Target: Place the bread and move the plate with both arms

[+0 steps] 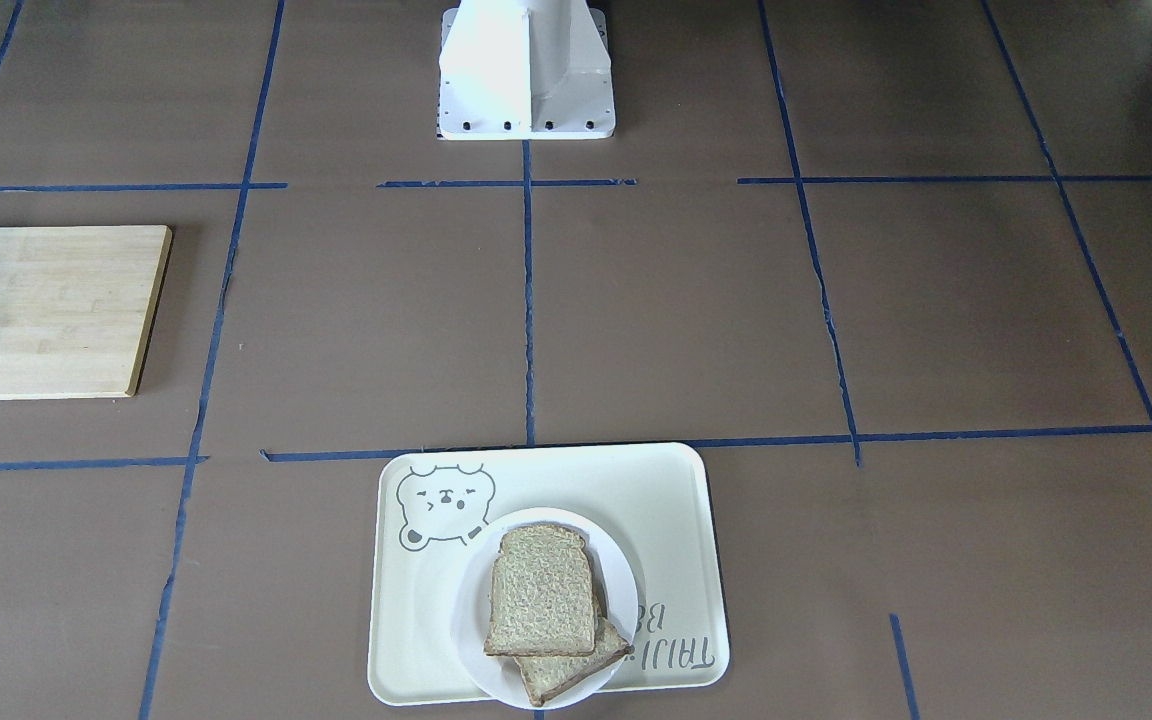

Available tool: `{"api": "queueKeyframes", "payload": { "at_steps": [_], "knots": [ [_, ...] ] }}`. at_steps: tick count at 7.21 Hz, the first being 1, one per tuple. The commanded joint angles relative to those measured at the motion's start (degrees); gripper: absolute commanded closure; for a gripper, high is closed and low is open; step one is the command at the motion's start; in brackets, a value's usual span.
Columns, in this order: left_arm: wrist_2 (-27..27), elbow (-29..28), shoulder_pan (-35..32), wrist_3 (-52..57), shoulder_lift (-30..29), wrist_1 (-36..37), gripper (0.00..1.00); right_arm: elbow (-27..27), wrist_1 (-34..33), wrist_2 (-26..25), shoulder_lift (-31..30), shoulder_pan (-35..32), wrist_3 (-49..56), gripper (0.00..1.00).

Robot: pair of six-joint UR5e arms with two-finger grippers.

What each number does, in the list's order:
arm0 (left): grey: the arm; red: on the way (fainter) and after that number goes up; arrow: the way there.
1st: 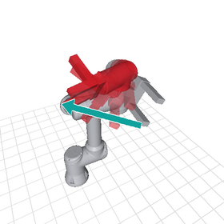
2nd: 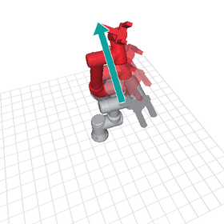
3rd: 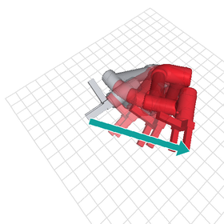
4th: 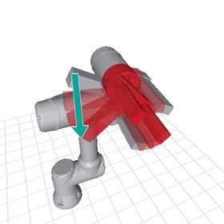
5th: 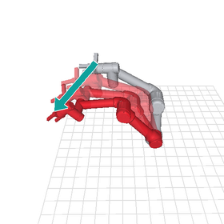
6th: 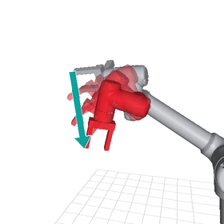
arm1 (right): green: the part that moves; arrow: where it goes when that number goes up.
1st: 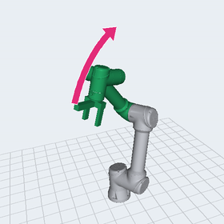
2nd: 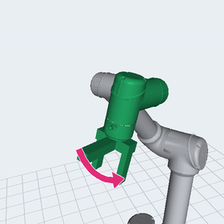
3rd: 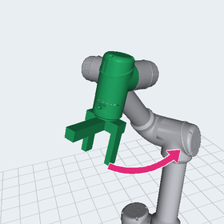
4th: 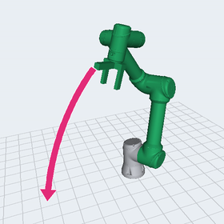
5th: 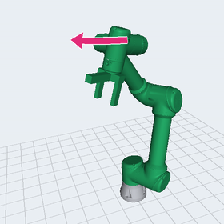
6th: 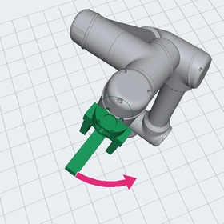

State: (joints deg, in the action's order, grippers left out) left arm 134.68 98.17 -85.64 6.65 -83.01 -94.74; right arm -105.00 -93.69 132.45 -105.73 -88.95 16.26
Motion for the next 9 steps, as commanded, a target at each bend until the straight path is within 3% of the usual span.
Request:
{"api": "queueKeyframes", "payload": {
  "at_steps": [1,9],
  "knots": [
    [3.5,0.2,-2.1,0.3,0.8,5.0,0.00,-0.1,0.0,0.0,0.0,0.0,0.0,0.00],
    [2.3,-1.9,-3.6,0.6,1.2,4.5,0.00,0.3,0.0,0.2,-0.2,0.1,0.1,0.00]
  ]
}}
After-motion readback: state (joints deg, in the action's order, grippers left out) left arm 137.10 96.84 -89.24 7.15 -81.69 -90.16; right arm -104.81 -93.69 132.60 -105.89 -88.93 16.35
